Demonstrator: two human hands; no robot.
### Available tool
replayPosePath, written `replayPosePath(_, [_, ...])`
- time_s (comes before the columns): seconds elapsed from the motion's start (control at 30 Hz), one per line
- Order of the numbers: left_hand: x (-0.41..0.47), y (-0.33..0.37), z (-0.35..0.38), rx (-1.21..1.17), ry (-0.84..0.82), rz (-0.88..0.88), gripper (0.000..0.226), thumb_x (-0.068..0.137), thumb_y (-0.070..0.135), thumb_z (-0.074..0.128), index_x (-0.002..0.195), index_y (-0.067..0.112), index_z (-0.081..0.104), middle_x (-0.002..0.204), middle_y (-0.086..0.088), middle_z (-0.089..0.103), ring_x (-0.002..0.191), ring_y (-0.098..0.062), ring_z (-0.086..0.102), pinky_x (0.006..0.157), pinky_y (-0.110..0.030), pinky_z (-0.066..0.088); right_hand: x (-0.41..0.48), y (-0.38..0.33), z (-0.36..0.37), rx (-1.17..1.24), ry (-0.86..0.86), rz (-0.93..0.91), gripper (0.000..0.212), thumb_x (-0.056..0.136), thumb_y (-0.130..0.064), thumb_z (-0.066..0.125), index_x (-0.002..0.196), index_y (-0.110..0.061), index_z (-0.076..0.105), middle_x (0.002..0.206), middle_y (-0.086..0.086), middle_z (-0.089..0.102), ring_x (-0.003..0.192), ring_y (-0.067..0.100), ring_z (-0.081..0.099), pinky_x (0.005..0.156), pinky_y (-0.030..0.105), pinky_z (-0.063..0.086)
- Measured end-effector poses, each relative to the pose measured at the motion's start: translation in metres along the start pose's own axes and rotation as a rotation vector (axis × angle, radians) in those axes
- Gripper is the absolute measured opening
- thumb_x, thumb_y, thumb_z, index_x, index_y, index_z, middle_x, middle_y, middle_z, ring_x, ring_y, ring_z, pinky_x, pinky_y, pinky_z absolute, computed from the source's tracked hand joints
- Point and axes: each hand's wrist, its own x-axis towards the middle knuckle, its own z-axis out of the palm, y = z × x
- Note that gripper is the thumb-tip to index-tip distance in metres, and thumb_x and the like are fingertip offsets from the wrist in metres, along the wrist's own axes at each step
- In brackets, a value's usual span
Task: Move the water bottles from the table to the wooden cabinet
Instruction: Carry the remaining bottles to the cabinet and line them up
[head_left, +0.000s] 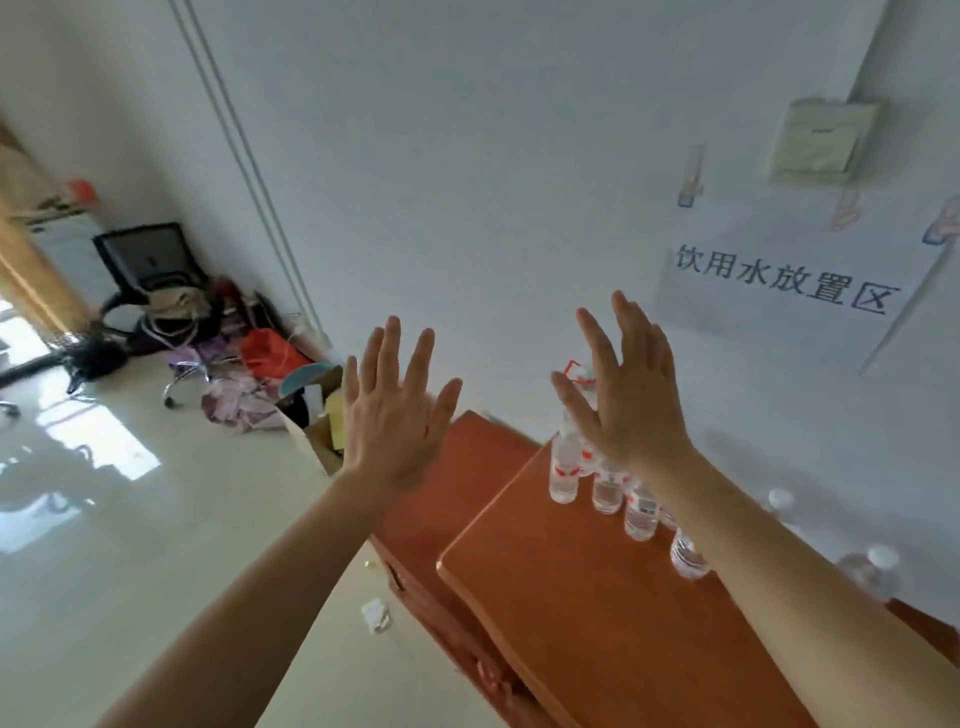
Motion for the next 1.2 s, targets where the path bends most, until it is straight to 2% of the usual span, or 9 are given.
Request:
replayPosePath(0.17, [-0.035,-0.180,-0.132,0.124,0.130,-0.135,0.069,0.101,0.061,0.024,0.157,0.021,0.026,0.166,-0.014,0.015,0.153,-0.033,0.012,0.121,-0.059,0.014,0.064,-0.200,0.033,0.065,0.094,-0.129,0.071,0.103,-0.058,0.040,0.159,-0.016,0.028,0.167,0.021,0.014,0.154,0.038,0.016,0.123,0.056,0.015])
replayPosePath(0.3, [-0.108,-0.303,-0.220,0.254,0.239,-0.279,0.066,0.102,0.056,0.030,0.155,0.017,0.030,0.164,-0.017,0.022,0.151,-0.035,0.018,0.119,-0.061,0.019,0.085,-0.366,0.087,0.154,0.031,-0.330,0.071,0.103,-0.057,0.040,0.159,-0.016,0.029,0.166,0.022,0.015,0.152,0.040,0.020,0.121,0.059,0.020])
replayPosePath(0.37, [-0.164,-0.377,-0.276,0.362,0.298,-0.405,0.065,0.102,0.054,0.032,0.155,0.016,0.033,0.162,-0.019,0.026,0.150,-0.037,0.023,0.117,-0.062,0.023,0.092,-0.480,0.116,0.229,-0.007,-0.482,0.071,0.102,-0.057,0.041,0.159,-0.015,0.031,0.166,0.023,0.015,0.152,0.040,0.022,0.119,0.061,0.023])
replayPosePath(0.47, [-0.234,-0.457,-0.336,0.473,0.340,-0.571,0.066,0.102,0.055,0.031,0.155,0.015,0.035,0.161,-0.020,0.028,0.149,-0.039,0.025,0.116,-0.062,0.025,0.095,-0.616,0.145,0.340,-0.067,-0.606,0.072,0.101,-0.059,0.041,0.159,-0.018,0.030,0.168,0.020,0.012,0.152,0.039,0.021,0.118,0.062,0.026])
replayPosePath(0.6, [-0.317,-0.530,-0.386,0.581,0.382,-0.764,0.067,0.102,0.056,0.030,0.156,0.015,0.032,0.163,-0.020,0.023,0.150,-0.038,0.022,0.117,-0.062,0.023,0.081,-0.761,0.181,0.444,-0.096,-0.772,0.072,0.101,-0.061,0.042,0.159,-0.021,0.029,0.168,0.018,0.009,0.152,0.039,0.020,0.118,0.062,0.026])
replayPosePath(0.77, [-0.420,-0.610,-0.426,0.695,0.405,-1.019,0.070,0.101,0.061,0.024,0.158,0.020,0.027,0.166,-0.015,0.015,0.153,-0.034,0.016,0.119,-0.061,0.018,0.041,-0.938,0.231,0.655,-0.105,-0.961,0.070,0.101,-0.057,0.046,0.157,-0.017,0.034,0.166,0.021,0.017,0.151,0.040,0.023,0.118,0.059,0.028])
replayPosePath(0.8, [-0.445,-0.640,-0.441,0.740,0.404,-1.083,0.070,0.101,0.062,0.022,0.157,0.020,0.026,0.166,-0.015,0.015,0.153,-0.033,0.015,0.119,-0.061,0.018,0.029,-0.992,0.245,0.713,-0.139,-1.004,0.070,0.100,-0.057,0.046,0.157,-0.016,0.035,0.166,0.021,0.017,0.150,0.040,0.024,0.117,0.059,0.029])
replayPosePath(1.0, [-0.501,-0.781,-0.494,0.823,0.349,-1.311,0.076,0.098,0.066,0.013,0.158,0.020,0.024,0.167,-0.014,0.011,0.154,-0.031,0.010,0.121,-0.061,0.014,0.008,-1.184,0.324,0.830,-0.212,-1.109,0.073,0.099,-0.056,0.051,0.158,-0.018,0.032,0.167,0.021,0.012,0.152,0.039,0.019,0.122,0.056,0.022])
replayPosePath(1.2, [-0.550,-0.910,-0.570,0.917,0.283,-1.437,0.074,0.100,0.064,0.018,0.158,0.019,0.027,0.166,-0.015,0.015,0.153,-0.033,0.016,0.119,-0.062,0.016,0.011,-1.379,0.363,0.870,-0.322,-1.229,0.077,0.098,-0.061,0.044,0.160,-0.019,0.026,0.168,0.021,0.008,0.153,0.041,0.019,0.123,0.057,0.021])
